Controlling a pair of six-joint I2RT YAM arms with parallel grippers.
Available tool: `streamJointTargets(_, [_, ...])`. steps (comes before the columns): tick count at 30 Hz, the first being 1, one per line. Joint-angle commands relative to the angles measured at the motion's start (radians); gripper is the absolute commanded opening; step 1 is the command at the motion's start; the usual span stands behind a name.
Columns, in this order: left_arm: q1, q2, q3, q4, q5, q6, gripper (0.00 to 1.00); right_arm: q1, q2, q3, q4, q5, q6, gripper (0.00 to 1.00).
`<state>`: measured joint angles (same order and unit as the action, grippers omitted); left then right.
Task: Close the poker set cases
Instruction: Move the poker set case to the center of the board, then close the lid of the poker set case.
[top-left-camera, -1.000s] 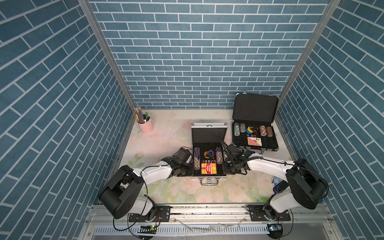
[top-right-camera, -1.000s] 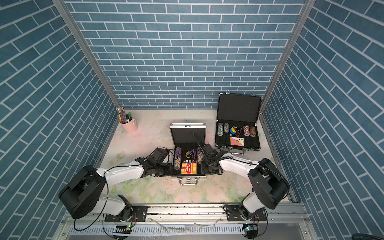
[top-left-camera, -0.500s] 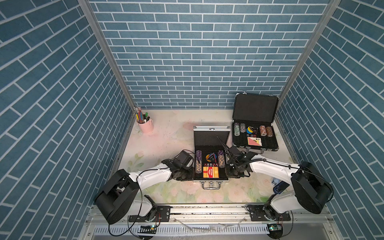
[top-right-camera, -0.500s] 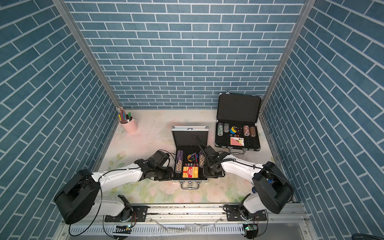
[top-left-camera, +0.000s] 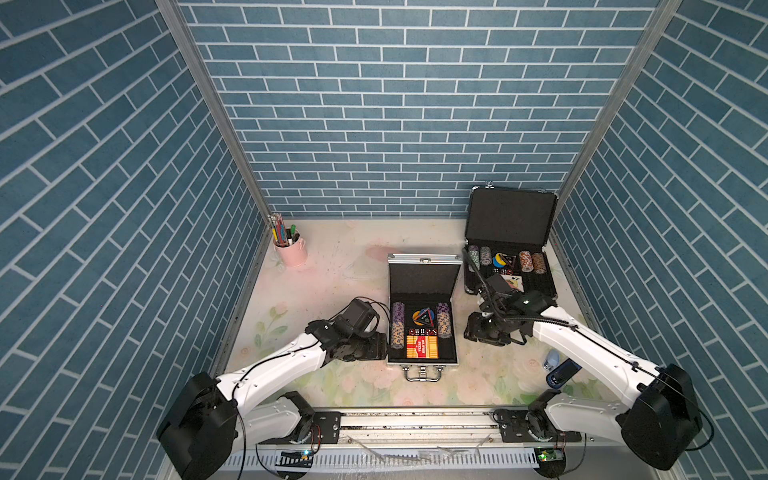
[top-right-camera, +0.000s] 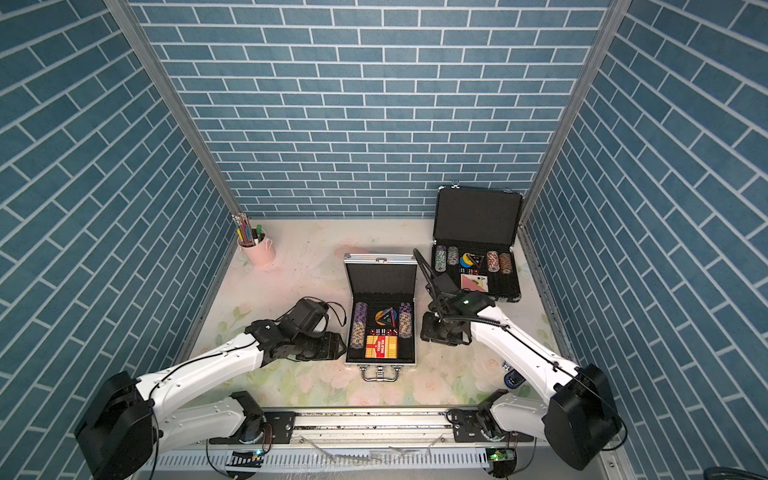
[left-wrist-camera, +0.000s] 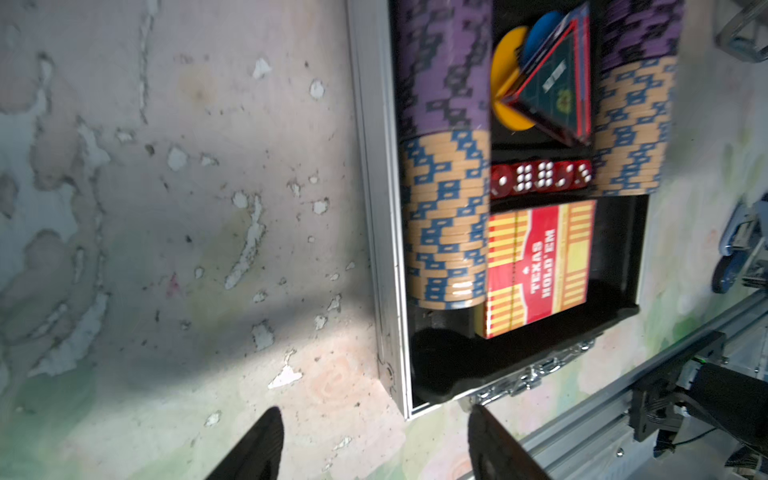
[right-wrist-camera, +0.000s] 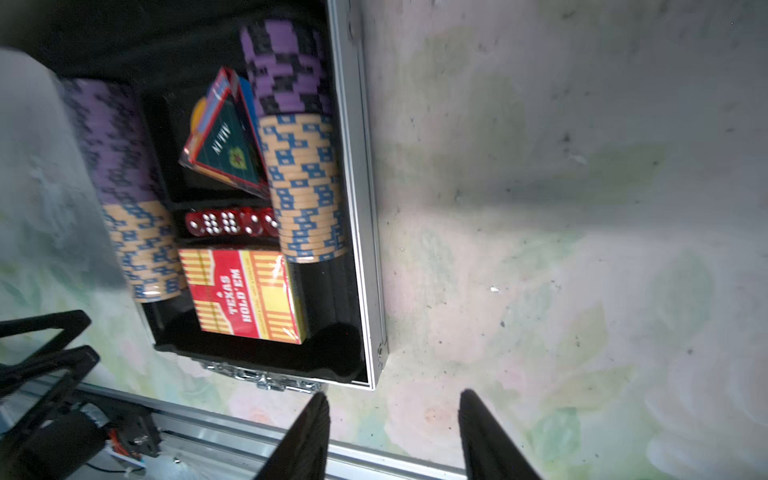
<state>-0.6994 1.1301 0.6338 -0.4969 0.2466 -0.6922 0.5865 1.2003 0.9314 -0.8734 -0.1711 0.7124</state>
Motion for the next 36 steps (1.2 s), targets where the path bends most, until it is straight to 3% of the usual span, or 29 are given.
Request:
streamJointTargets(1, [0.045, -0.016, 0.008, -0.015, -0.015, 0.031, 0.76, -0.059, -0.028, 0.085, -0.098, -0.021, -0.059, 0.57])
streamJointTargets(7, [0.151, -0.010, -0.007, 0.098, 0.005, 0.076, 0.82, -0.178, 0.021, 0.247, -0.071, -0.059, -0.140, 0.66])
streamJointTargets(17, [0.289, 0.037, -0.019, 0.283, 0.106, 0.134, 0.87, -0.343, 0.186, 0.484, 0.154, -0.195, -0.150, 0.62])
streamJointTargets(26, [0.370, 0.047, -0.082, 0.404, 0.188, 0.106, 0.89, -0.341, 0.387, 0.640, 0.297, -0.462, -0.099, 0.53])
streamJointTargets(36, [0.400, 0.038, -0.113, 0.414, 0.202, 0.102, 0.90, -0.307, 0.435, 0.632, 0.281, -0.553, -0.109, 0.44])
